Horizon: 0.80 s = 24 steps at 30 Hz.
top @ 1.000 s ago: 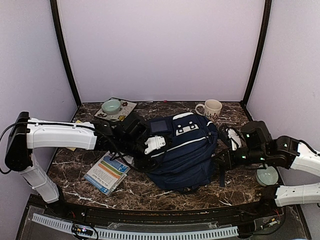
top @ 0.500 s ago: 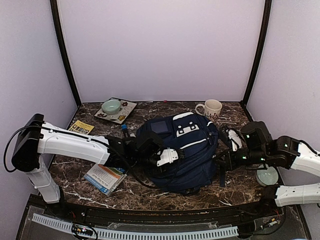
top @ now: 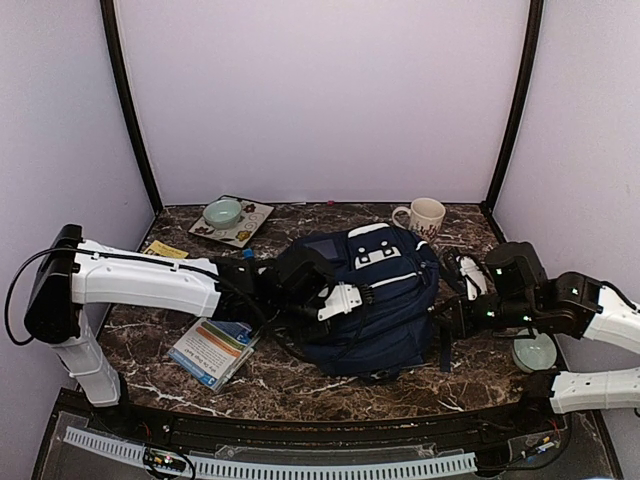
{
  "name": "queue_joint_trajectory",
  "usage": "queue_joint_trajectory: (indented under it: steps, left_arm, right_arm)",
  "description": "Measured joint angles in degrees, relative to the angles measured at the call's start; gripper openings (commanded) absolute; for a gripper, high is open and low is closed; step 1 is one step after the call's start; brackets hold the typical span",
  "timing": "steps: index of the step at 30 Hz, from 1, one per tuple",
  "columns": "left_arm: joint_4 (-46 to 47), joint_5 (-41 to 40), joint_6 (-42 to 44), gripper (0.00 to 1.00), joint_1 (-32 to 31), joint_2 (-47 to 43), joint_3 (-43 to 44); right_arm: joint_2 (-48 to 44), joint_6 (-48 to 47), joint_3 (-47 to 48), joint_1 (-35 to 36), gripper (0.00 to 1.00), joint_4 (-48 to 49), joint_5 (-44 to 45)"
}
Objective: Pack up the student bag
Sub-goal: Pick up the student bag from the center of the board.
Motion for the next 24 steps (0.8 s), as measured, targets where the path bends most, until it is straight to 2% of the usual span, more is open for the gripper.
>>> queue_joint_trajectory:
  steps: [8,13,24]
  left_arm:
    - [-13.4,1.05,-5.86,0.0,0.98,1.36,12.44]
    - [-21.31,1.05,-10.05,0.0,1.31,5.55,20.59]
    - [-28.22,1.05,-17.4,0.0,1.29,9.11,29.03]
  right_arm:
    - [-0.42,-0.31,0.0,0.0,0.0,-0.04,-0.07]
    - [-1.92,-0.17,-0.02,-0.02,0.0,-0.11,-1.36]
    - [-0.48,0.42,-0.02,-0.02,0.0,1.14,-7.58]
